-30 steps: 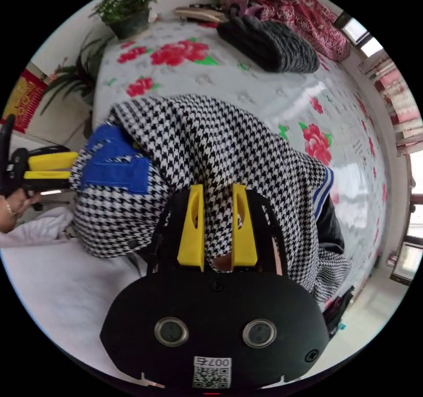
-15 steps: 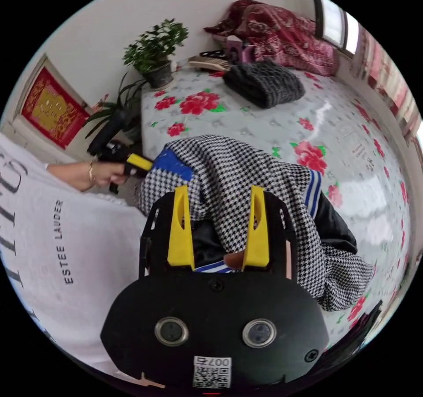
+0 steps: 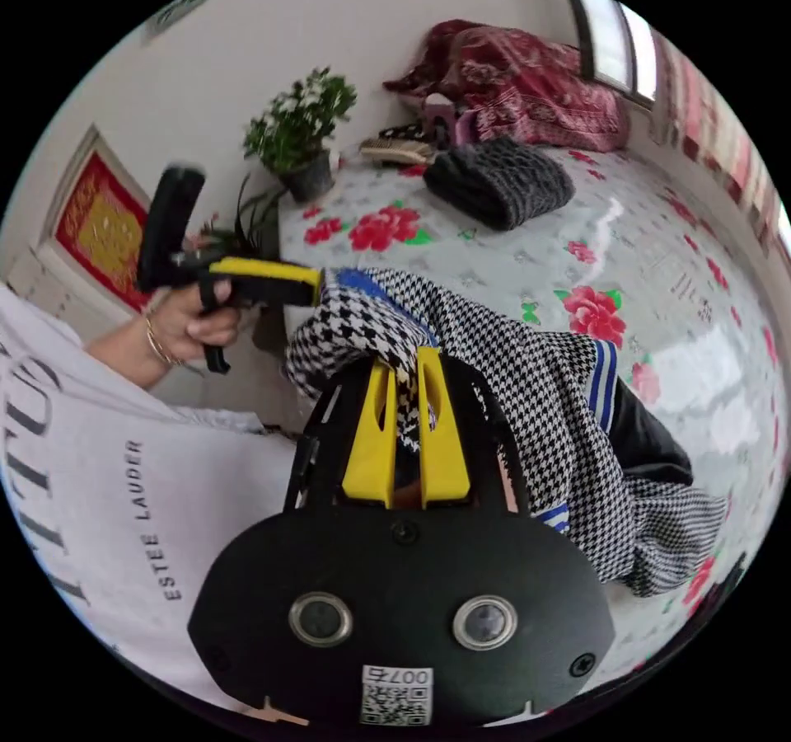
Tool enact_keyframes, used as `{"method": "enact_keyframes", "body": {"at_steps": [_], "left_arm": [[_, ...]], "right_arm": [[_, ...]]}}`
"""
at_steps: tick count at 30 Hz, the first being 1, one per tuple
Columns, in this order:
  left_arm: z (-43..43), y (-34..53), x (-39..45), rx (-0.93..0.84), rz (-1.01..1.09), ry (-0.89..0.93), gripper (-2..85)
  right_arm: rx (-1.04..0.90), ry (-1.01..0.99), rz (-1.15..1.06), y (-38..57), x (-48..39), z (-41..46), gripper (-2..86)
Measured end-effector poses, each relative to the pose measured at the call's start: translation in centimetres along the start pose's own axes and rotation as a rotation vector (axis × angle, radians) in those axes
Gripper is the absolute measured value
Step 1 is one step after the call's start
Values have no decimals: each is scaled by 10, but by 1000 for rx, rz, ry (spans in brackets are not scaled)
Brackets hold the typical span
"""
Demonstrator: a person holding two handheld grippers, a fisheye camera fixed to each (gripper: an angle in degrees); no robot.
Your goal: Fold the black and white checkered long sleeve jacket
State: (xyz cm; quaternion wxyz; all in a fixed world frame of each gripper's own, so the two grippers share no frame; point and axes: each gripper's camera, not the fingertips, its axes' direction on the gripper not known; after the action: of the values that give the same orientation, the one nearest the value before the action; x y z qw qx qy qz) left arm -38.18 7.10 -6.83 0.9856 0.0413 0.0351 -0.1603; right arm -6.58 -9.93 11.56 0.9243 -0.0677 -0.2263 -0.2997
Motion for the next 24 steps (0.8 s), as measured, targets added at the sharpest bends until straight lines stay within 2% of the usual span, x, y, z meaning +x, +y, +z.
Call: {"method": "enact_keyframes", "body": {"at_steps": [2, 4, 6, 8, 11, 13, 15, 18, 22, 24], "left_arm": [[1, 13, 10, -22, 39, -59, 61], [9, 22, 23, -4, 31, 24, 77], [37, 19, 59, -75, 65, 164, 108], [58, 13, 91, -164, 107, 163, 130], [57, 14, 137, -94, 219, 152, 125], [72, 12, 166, -134, 304, 121, 136], [112, 5, 197, -212, 374, 130, 164], [155, -16, 229, -274, 371, 177, 185], [155, -43, 283, -230, 422, 207, 178], [118, -45, 326, -146, 530, 297, 177]], "right_arm": [[94, -29, 72, -2, 20, -31, 77], [193, -56, 104, -2, 29, -62, 76], [245, 13, 105, -3, 22, -82, 76], [293, 85, 95, -3, 15, -105, 76], [377, 165, 136, 1, 14, -148, 75], [438, 216, 175, 6, 7, -184, 75], [491, 233, 204, 12, -3, -211, 75], [589, 290, 198, 29, -31, -253, 75], [702, 397, 180, 58, -72, -305, 75], [758, 450, 184, 72, -84, -326, 74]]}}
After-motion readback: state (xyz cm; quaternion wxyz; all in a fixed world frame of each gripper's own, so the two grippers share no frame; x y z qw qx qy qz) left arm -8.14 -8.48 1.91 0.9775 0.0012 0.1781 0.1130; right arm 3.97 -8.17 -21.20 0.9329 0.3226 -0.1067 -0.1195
